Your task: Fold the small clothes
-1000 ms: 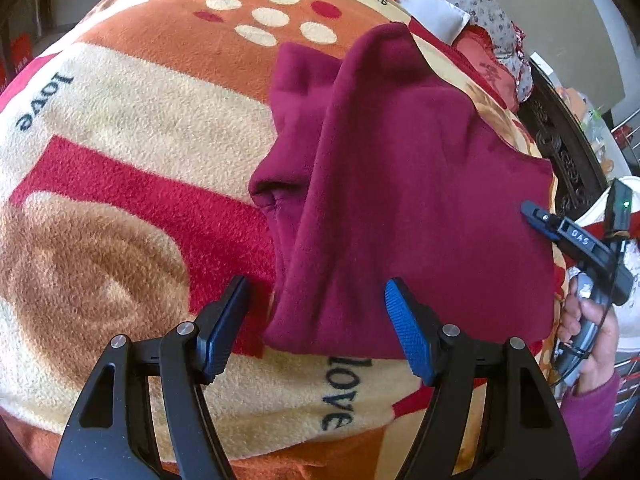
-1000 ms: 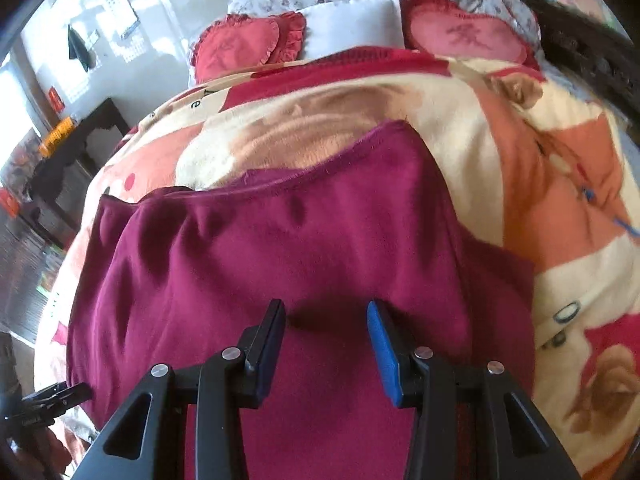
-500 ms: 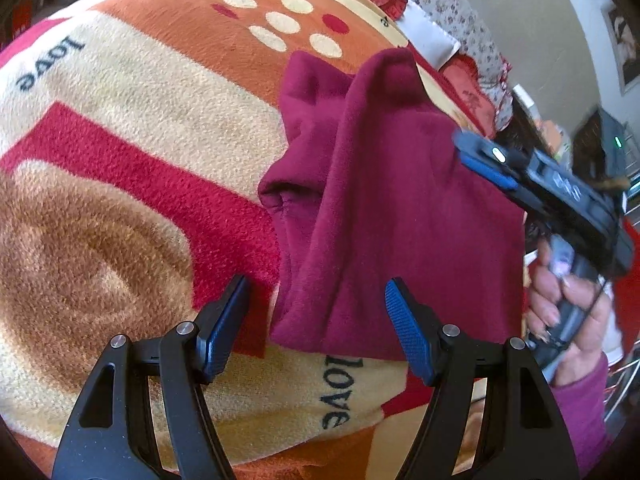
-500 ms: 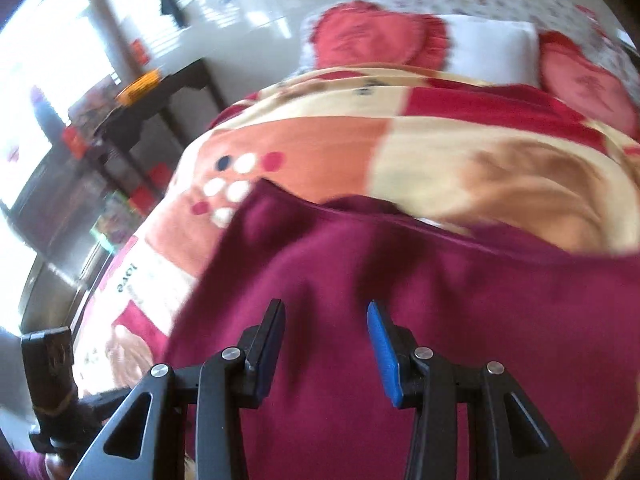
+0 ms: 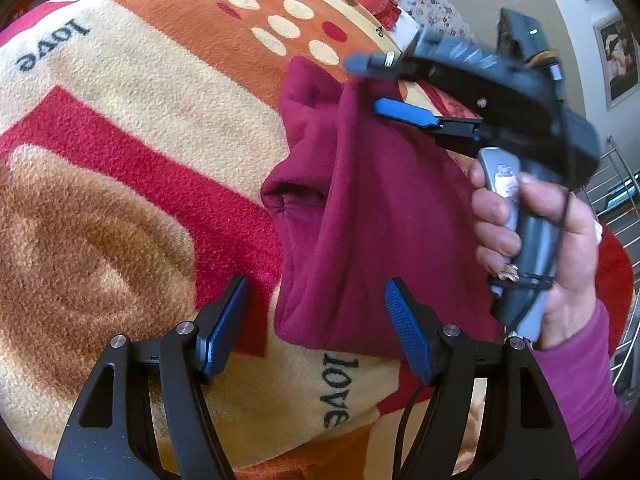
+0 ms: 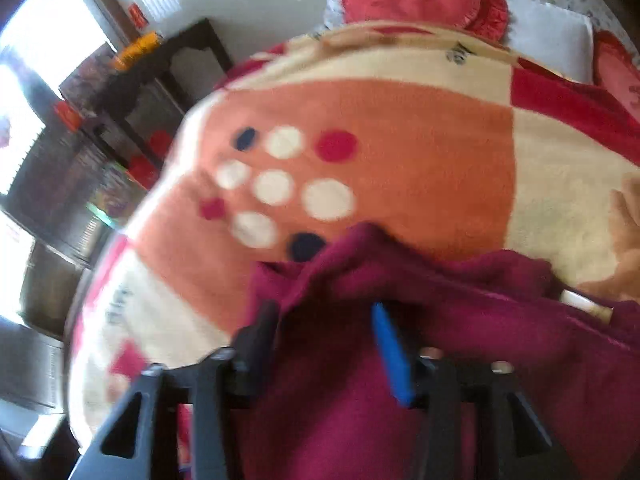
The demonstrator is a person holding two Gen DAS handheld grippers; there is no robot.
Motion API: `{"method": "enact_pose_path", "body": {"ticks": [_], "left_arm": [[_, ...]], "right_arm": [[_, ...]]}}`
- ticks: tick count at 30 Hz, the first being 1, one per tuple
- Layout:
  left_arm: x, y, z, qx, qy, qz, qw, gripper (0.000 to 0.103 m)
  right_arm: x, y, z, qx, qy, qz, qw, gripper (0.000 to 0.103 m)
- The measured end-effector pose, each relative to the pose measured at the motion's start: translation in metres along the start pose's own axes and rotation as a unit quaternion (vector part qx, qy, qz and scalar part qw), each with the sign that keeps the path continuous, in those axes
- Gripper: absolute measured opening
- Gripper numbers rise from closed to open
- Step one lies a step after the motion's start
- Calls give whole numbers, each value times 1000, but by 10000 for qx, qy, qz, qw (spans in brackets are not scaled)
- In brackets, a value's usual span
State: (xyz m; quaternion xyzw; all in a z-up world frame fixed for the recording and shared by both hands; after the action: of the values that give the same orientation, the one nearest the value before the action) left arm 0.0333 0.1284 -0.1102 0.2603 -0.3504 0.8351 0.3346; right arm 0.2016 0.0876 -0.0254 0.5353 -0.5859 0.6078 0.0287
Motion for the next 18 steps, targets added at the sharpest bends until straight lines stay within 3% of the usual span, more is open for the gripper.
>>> {"method": "enact_pose_path", "body": {"ticks": [2, 5, 8, 10, 12, 15, 18], "left_arm": [[1, 2, -1, -16, -17, 23, 10000, 71], [2, 3, 0, -64, -93, 33, 9999, 71], [1, 2, 3, -60, -201, -67, 9998, 71], [0, -3, 6, -53, -314, -196, 9993, 72], [0, -10, 11, -137, -437, -152, 9988, 72], [-1, -22, 24, -428, -548, 82, 9975, 72], [-10, -24, 37, -374, -154, -35, 9992, 72]], "right_arm": [[0, 1, -11, 39, -142, -37, 9999, 84], [-27, 13, -26, 290, 184, -513, 9981, 89], [-45, 22, -38, 884, 810, -354, 9922, 91], [-39, 24, -37, 1049, 948, -19, 9900, 69], [-26, 24, -25, 813, 732, 70, 9940, 36], [7, 21, -4, 324, 202, 204, 9991, 22], [37, 19, 5, 50, -100, 422, 9990, 20]]}}
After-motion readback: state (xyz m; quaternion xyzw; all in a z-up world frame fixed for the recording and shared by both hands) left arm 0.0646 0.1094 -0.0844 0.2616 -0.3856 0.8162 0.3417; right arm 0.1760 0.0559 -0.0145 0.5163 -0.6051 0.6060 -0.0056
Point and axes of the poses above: each gripper's, at about its wrist camera, not at the fingertips, and x roughly against the way its jaws point, z to its right, y to its underside, the point moved 4 cm from there along -x, roughly the way its jaws point, and after that the axes turned 4 degrees about z, right-handed, at the moved point
